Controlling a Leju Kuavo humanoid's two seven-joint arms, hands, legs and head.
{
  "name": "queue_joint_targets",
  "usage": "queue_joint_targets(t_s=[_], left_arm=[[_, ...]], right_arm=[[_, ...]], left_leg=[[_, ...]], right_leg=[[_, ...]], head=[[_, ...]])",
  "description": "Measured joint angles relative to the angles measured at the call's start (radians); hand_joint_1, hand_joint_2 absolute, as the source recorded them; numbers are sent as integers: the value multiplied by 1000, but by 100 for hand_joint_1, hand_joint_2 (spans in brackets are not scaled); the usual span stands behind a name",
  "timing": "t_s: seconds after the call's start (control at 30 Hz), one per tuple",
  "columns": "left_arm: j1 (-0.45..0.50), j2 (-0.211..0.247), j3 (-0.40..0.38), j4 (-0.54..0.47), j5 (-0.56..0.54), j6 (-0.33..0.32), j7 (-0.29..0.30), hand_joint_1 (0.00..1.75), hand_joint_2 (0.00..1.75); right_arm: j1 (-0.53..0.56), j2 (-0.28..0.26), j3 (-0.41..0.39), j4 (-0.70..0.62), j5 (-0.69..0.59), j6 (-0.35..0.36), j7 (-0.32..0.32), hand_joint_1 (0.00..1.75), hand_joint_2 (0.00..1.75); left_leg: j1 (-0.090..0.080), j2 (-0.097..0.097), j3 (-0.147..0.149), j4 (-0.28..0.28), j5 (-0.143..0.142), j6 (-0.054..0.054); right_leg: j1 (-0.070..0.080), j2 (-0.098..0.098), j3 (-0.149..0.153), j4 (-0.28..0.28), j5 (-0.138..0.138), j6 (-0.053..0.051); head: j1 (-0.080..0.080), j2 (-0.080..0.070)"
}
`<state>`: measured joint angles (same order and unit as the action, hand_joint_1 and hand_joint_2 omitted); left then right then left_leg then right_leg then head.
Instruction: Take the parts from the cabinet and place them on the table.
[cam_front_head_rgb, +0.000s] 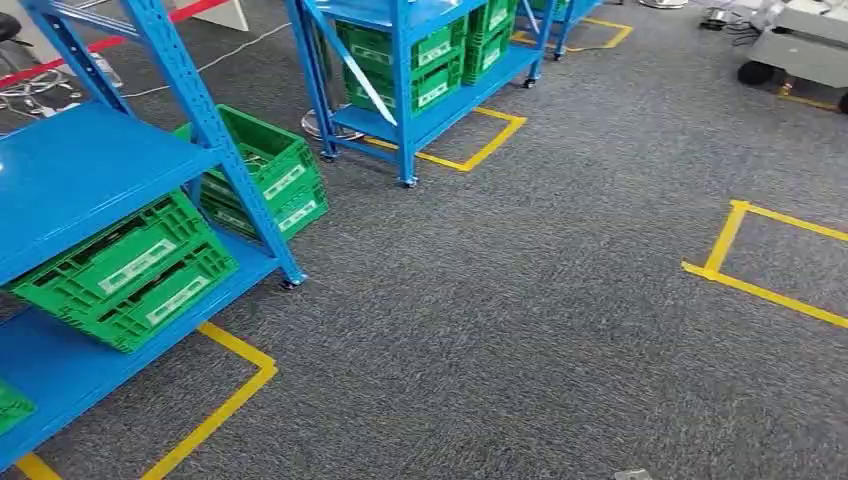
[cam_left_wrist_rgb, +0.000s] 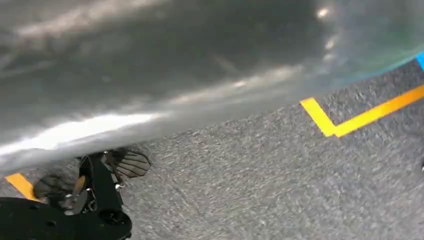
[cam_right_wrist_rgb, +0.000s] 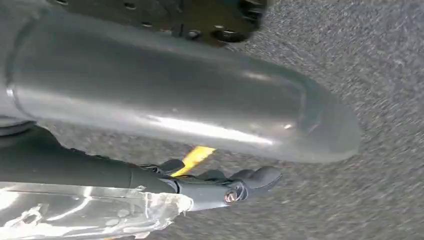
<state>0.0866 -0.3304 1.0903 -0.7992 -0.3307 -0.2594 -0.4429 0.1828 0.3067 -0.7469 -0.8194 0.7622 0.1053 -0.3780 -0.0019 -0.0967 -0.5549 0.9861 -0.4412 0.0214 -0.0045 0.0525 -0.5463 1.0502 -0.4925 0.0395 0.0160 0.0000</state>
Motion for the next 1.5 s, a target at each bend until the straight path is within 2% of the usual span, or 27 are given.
queue_joint_targets(t_s=[0.03,0.07,0.17,0.2,0.23,0.27,0.33,0.37,0.43,0.47,0.5,0.53,0.67,0.7,0.77,0.83,0.87,0.93,1.0,1.03,1.07,1.17,1.2,1.27,1.37,1.43,1.5], left_arm=[[-1,0,0,0,0,0,0,0,0],[-1,0,0,0,0,0,0,0,0],[3,1,0,-1,2,1,0,0,0],[5,2,1,-1,5,2,0,0,0],[4,2,0,-2,8,3,0,0,0],[3,2,-2,-2,8,2,3,0,0],[3,2,-4,-2,16,4,11,0,0],[4,2,-4,-2,20,5,13,0,0],[6,3,-4,-3,29,9,14,0,0],[6,3,-5,-3,32,11,14,0,0],[5,3,-8,-4,39,13,14,0,0],[5,3,-13,-4,42,15,14,0,0],[7,3,-27,-7,59,22,15,0,0],[9,2,-28,-9,60,23,15,0,0],[10,2,-34,-11,68,28,18,0,0],[10,2,-44,-12,71,31,18,0,0],[13,2,-47,-12,74,31,18,0,0],[19,2,-50,-13,77,31,19,0,0],[21,2,-53,-13,79,31,22,0,0],[21,2,-56,-14,79,31,27,0,0],[20,3,-57,-17,80,31,30,0,0],[29,3,-60,-18,80,30,30,0,0],[31,5,-60,-18,80,31,30,0,0],[31,5,-64,-20,81,31,29,0,0],[31,5,-72,-21,81,31,30,0,0],[33,5,-72,-21,81,30,30,0,0],[33,5,-72,-21,81,30,30,0,0]], right_arm=[[-1,0,0,0,0,0,0,0,0],[-1,0,1,0,0,0,0,0,0],[-2,0,1,-2,0,0,0,0,0],[-3,0,2,-3,1,2,0,0,0],[-3,0,2,-6,1,2,-1,0,0],[-1,0,2,-7,1,3,-1,0,0],[4,0,2,-8,2,3,-1,0,0],[4,0,2,-8,3,4,-1,0,0],[0,0,5,-8,3,4,-3,0,0],[-3,0,6,-8,1,3,-5,0,0],[-6,0,8,-8,-1,2,-8,0,0],[-6,-1,10,-8,-7,2,-12,0,0],[-13,-1,16,-7,-18,-1,-21,0,0],[-15,-2,18,-6,-19,-1,-22,0,0],[-19,-2,20,-3,-24,-5,-27,0,0],[-14,-2,20,0,-26,-5,-27,0,0],[-12,-2,20,3,-26,-5,-28,0,0],[-12,-3,21,5,-27,-7,-29,0,0],[-12,-7,22,5,-29,-10,-31,0,0],[-13,-7,22,6,-31,-13,-31,0,0],[-15,-7,24,10,-32,-14,-32,0,0],[-19,-10,27,12,-32,-18,-33,0,0],[-19,-10,31,12,-32,-18,-33,0,0],[-20,-11,32,13,-32,-17,-34,0,0],[-15,-12,33,14,-32,-18,-33,0,0],[-17,-13,33,15,-32,-18,-34,0,0],[-21,-13,36,15,-35,-18,-34,0,0]], left_leg=[[-5,-10,-3,5,-1,-7],[-5,-21,-5,4,1,-12],[1,-51,-15,-3,12,-32],[0,-26,-17,6,2,-34],[-4,27,-31,35,-28,-39],[-4,60,-63,104,-72,-45],[0,83,-140,271,-147,-52],[2,84,-160,313,-154,-55],[5,89,-130,258,-103,-57],[5,100,-82,168,-56,-57],[4,136,-30,75,-17,-55],[1,204,6,14,-7,-53],[-5,157,1,-1,-12,-27],[3,142,5,-6,-6,-18],[6,121,4,-6,-5,-8],[5,90,1,-6,-4,-3],[5,74,1,-6,-4,-3],[5,41,4,-5,-4,-4],[7,11,9,-4,-4,-8],[8,0,7,-3,-4,-14],[4,-14,0,4,-4,-22],[13,-42,-11,-5,12,-44],[12,-43,-15,-3,9,-48],[4,66,-44,63,-42,-56],[6,86,-150,293,-145,-61],[6,86,-146,295,-118,-60],[4,104,-60,136,-33,-53]], right_leg=[[-4,53,14,-40,-2,0],[-4,29,13,-42,2,-4],[1,0,21,-44,9,-22],[-3,-17,23,-52,15,-29],[-3,-26,24,-54,16,-35],[-2,-40,23,-55,16,-38],[0,-75,22,-54,14,-41],[0,-90,22,-54,13,-42],[-1,-115,23,-54,10,-40],[-2,-128,26,-54,9,-37],[-2,-138,31,-54,6,-33],[7,-147,35,-53,2,-28],[12,-195,49,-54,-8,-10],[9,-190,45,-51,-17,-1],[3,-85,9,43,-78,9],[2,-58,-73,215,-151,12],[2,-55,-102,267,-162,12],[2,-54,-93,223,-106,9],[-3,-29,-14,45,-6,7],[-10,19,13,-20,5,10],[-14,45,20,-43,-6,9],[-4,17,22,-33,-1,-9],[-10,2,22,-41,4,-17],[-7,-23,24,-45,7,-29],[-2,-73,21,-45,4,-35],[-1,-101,22,-45,3,-36],[0,-125,27,-45,1,-34]], head=[[0,0],[-2,0],[-2,0],[-2,0],[-13,0],[-16,0],[-15,0],[-16,0],[-16,0],[-16,0],[-16,0],[-17,0],[-13,0],[-14,0],[-3,0],[-3,0],[-3,0],[-3,0],[-3,0],[-3,0],[-3,0],[-4,0],[-4,0],[-20,0],[-19,0],[-19,0],[-19,0]])
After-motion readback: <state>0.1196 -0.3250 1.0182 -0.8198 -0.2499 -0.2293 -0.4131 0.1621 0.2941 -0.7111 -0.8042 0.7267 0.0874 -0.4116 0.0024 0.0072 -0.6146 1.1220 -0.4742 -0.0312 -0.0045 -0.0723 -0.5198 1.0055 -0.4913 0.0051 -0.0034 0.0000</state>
